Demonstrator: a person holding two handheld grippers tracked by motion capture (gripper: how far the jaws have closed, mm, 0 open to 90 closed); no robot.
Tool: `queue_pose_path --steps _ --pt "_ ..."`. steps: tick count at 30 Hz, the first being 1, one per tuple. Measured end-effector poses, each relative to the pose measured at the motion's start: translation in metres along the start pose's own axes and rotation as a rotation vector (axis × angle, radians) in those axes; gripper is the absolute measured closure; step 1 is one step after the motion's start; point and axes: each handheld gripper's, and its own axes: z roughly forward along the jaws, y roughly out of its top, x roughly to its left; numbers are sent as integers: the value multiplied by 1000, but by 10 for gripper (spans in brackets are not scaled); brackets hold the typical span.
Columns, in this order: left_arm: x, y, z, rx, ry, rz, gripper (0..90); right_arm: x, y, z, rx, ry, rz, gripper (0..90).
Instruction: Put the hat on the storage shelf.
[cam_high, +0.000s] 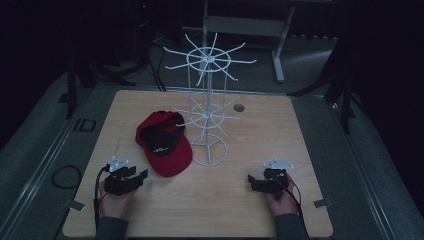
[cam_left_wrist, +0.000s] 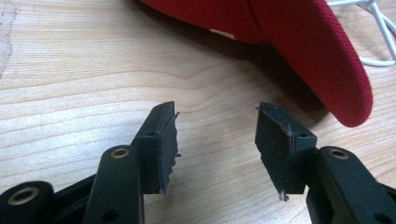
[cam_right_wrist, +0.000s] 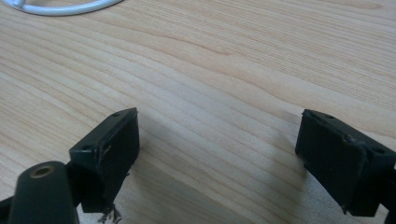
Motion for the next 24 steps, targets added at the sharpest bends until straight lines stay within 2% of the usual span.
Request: queue_pose_path --steps 5,10,16,22,24 --pt "0 0 1 4 -1 1 480 0 0 0 0 0 0 134" --pt "-2 -1 -3 -1 -41 2 479 0 0 0 0 0 0 134" --pt "-5 -2 -4 28 -85 15 447 0 0 0 0 0 0 134" --pt "-14 3 -9 21 -124 40 415 0 0 0 0 0 0 134" --pt "-15 4 -10 15 -135 35 411 0 0 0 0 0 -1 134"
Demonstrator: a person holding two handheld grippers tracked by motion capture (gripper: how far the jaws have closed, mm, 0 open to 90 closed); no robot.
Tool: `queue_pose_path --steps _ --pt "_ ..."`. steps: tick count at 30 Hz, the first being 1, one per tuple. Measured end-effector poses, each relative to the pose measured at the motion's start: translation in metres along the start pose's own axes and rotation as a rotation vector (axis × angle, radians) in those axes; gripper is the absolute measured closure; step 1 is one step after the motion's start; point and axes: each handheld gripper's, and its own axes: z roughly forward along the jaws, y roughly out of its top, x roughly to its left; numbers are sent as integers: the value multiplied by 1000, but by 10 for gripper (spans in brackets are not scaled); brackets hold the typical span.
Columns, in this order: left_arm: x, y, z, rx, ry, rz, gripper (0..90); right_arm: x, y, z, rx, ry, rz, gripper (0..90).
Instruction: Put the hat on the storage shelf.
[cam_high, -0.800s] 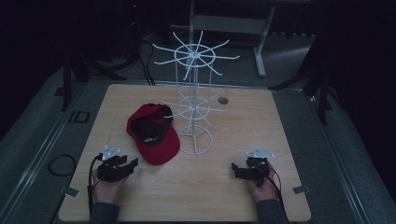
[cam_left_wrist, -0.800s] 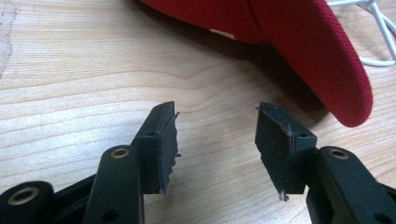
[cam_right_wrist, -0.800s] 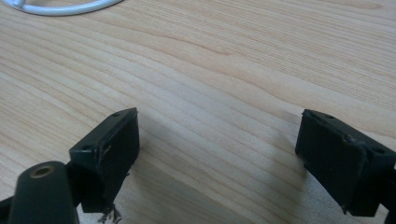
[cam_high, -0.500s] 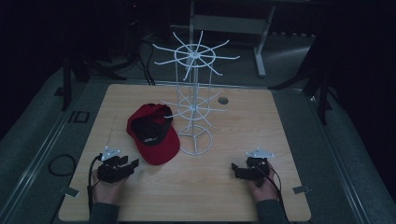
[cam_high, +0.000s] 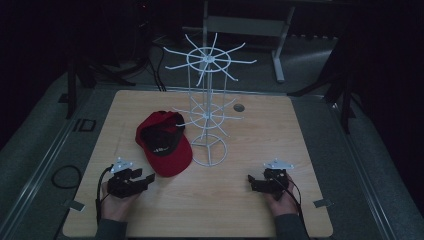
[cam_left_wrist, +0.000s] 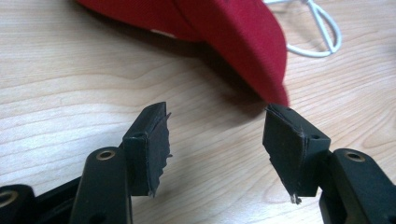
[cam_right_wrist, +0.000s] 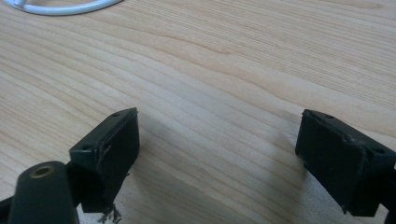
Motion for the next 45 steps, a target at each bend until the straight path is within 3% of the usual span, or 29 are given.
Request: queue_pose_path --steps 6,12,23,29,33,38,42,45 --pt "-8 7 2 -10 -29 5 397 0 0 0 0 -1 0 134" --pt "-15 15 19 -3 -41 -9 401 0 0 0 0 0 0 134" --pt "-10 20 54 33 -44 -132 388 0 0 0 1 0 1 134" --pt "-6 26 63 29 -69 -191 434 0 0 0 1 0 1 134" --pt "-4 29 70 50 -91 -201 483 0 0 0 1 0 1 134" --pt "-3 30 71 49 -130 -233 630 0 0 0 1 0 2 134" --pt "0 31 69 49 -124 -257 690 0 0 0 1 0 1 134" --pt "4 30 67 39 -145 -300 725 0 0 0 1 0 1 134"
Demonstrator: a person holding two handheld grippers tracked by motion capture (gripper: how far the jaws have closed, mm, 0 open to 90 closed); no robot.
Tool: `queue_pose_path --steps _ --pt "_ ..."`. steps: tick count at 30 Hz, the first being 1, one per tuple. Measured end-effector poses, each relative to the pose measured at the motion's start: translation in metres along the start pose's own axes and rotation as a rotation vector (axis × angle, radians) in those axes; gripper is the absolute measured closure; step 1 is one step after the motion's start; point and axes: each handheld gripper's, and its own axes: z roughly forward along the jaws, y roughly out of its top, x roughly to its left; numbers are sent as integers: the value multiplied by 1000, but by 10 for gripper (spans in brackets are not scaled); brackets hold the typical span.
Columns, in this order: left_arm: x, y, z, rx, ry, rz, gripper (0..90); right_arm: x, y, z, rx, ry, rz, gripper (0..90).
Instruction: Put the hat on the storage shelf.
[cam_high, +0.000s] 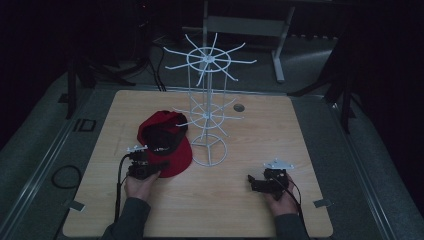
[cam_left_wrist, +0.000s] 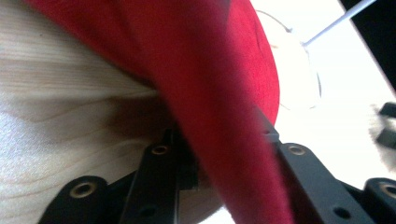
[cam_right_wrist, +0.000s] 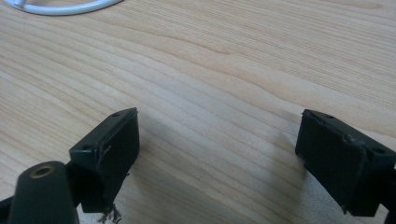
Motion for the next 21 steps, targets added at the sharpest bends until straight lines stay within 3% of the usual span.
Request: queue_pose_path --steps 6,21 --pt "1 2 -4 -25 -31 -41 792 0 0 0 0 0 0 134" --pt "-1 7 -16 -93 -61 -62 839 0 0 0 0 0 0 134"
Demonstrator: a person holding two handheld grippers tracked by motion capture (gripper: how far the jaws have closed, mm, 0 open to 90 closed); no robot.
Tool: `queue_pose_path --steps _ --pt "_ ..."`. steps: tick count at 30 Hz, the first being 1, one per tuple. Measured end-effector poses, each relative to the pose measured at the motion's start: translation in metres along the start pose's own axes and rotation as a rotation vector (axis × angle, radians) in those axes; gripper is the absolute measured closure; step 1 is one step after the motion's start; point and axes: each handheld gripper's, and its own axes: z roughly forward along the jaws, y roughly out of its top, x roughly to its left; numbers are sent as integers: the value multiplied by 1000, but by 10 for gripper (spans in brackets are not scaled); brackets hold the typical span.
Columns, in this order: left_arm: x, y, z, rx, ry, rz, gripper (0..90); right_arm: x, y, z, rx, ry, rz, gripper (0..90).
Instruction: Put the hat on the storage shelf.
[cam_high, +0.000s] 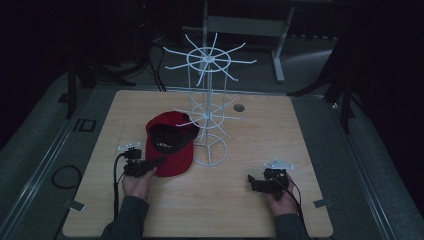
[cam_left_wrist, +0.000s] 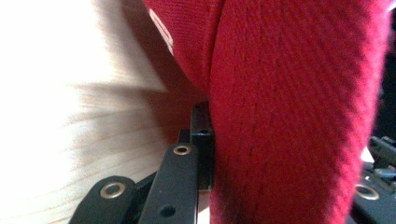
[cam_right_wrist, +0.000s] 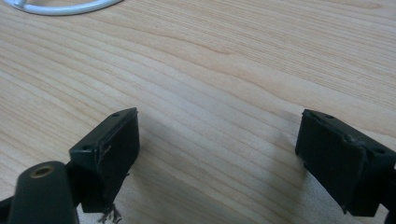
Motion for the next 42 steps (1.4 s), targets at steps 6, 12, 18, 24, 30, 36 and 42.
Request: queue_pose_path --steps 6,12,18,24,30,36,42 --pt "-2 6 -8 -34 -4 3 839 0 0 0 0 0 0 134" --pt "-2 13 -17 -65 -7 8 838 0 0 0 0 0 0 134" --pt "-4 18 -24 -87 1 20 837 0 0 0 0 0 1 134" --pt "-3 22 -30 -101 6 23 836 0 0 0 0 0 1 134" --pt "-3 24 -34 -116 8 23 836 0 0 0 0 0 1 134" --pt "-5 29 -40 -137 3 22 836 0 0 0 0 0 2 134" --pt "-7 33 -44 -160 -8 16 835 0 0 0 0 0 2 134"
